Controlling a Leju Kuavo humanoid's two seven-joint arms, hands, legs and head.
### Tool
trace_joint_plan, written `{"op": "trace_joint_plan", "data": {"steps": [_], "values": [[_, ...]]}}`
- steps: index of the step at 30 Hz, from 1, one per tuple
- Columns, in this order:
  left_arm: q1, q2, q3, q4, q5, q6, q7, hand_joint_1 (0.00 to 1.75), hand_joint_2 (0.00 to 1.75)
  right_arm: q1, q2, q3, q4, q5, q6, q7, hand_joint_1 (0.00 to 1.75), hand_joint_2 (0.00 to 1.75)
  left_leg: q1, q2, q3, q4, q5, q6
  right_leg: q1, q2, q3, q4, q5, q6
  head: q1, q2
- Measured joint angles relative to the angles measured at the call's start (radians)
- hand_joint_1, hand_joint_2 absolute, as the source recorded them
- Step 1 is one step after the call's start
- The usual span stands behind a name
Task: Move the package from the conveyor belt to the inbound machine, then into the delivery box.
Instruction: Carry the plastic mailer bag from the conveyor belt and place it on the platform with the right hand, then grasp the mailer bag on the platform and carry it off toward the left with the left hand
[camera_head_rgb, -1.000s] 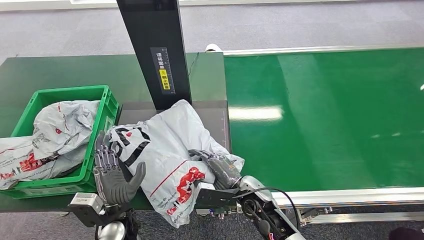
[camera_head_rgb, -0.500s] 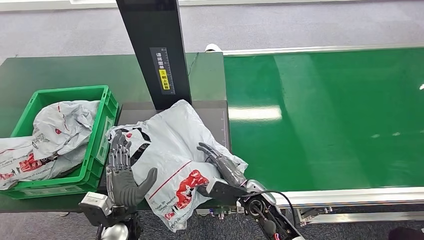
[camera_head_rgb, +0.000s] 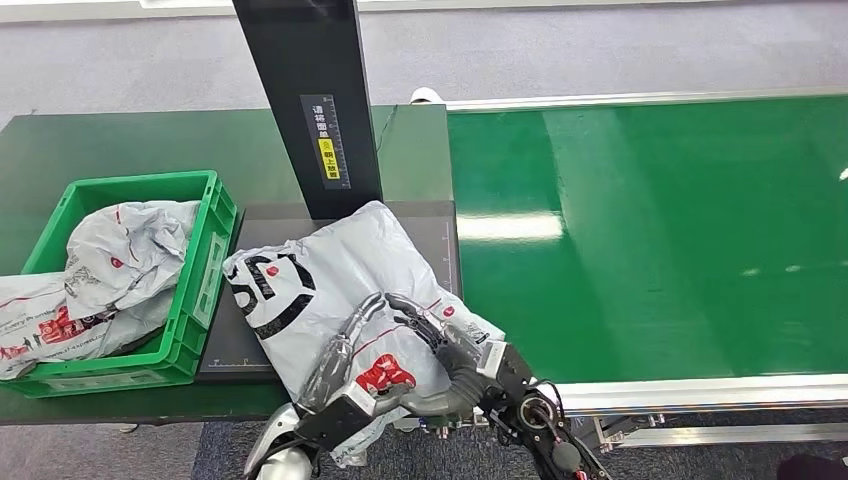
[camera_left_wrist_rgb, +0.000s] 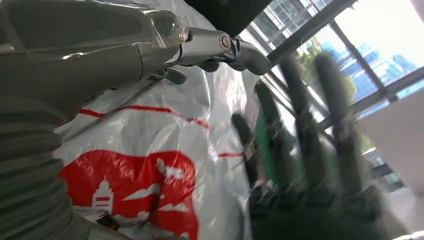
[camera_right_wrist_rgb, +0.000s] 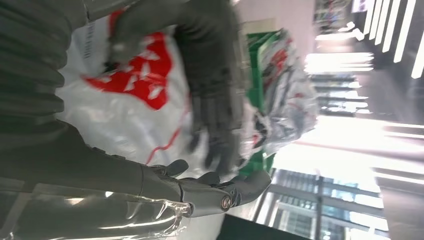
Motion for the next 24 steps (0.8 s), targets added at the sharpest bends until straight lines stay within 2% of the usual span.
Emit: {"op": "trace_joint_plan", "data": {"steps": [7,13,14,17,18,24], "values": [[-0.031,0.006,-0.044,0.079,-0.124,0.01,0.102,0.0,1.75,0.055,-0.015,-0.027,-0.123,-0.085,0.155,0.0,0.0,1.75,0.0,0.0,0.0,0.0,0.0,0.0,0.0,0.0,0.0,0.0,0.0,0.0,0.0,0.0],[-0.051,0.006,-0.048,0.124,-0.162,0.013,0.164,0.0,1.75,0.079,-0.018,-0.041,-0.179,-0.095,0.184,0.0,0.0,1.75,0.0,0.0,0.001,0.0,0.0,0.0,0.0,0.0,0.001,0.0,0.0,0.0,0.0,0.0],[-0.055,0.006,-0.049,0.132,-0.173,0.014,0.182,0.25,1.75,0.08,-0.018,-0.042,-0.183,-0.094,0.188,0.0,0.0,1.75,0.0,0.0,0.001,0.0,0.0,0.0,0.0,0.0,0.002,0.0,0.0,0.0,0.0,0.0],[-0.072,0.004,-0.049,0.16,-0.214,0.017,0.24,1.53,1.75,0.081,-0.018,-0.045,-0.187,-0.09,0.197,0.0,0.0,1.75,0.0,0.0,0.003,0.0,0.0,0.0,0.0,0.0,0.004,0.0,0.0,0.0,0.0,0.0],[-0.077,0.003,-0.048,0.168,-0.222,0.018,0.25,1.71,1.75,0.082,-0.018,-0.047,-0.187,-0.09,0.198,0.0,0.0,1.75,0.0,0.0,0.003,0.0,0.0,0.0,0.0,0.0,0.004,0.0,0.0,0.0,0.0,0.0],[-0.103,-0.004,-0.034,0.198,-0.243,0.026,0.261,1.75,1.75,0.082,-0.013,-0.062,-0.187,-0.088,0.198,0.0,0.0,1.75,0.0,-0.001,0.006,0.0,0.0,0.0,0.0,-0.001,0.009,0.0,0.0,0.0,0.0,0.0]]}}
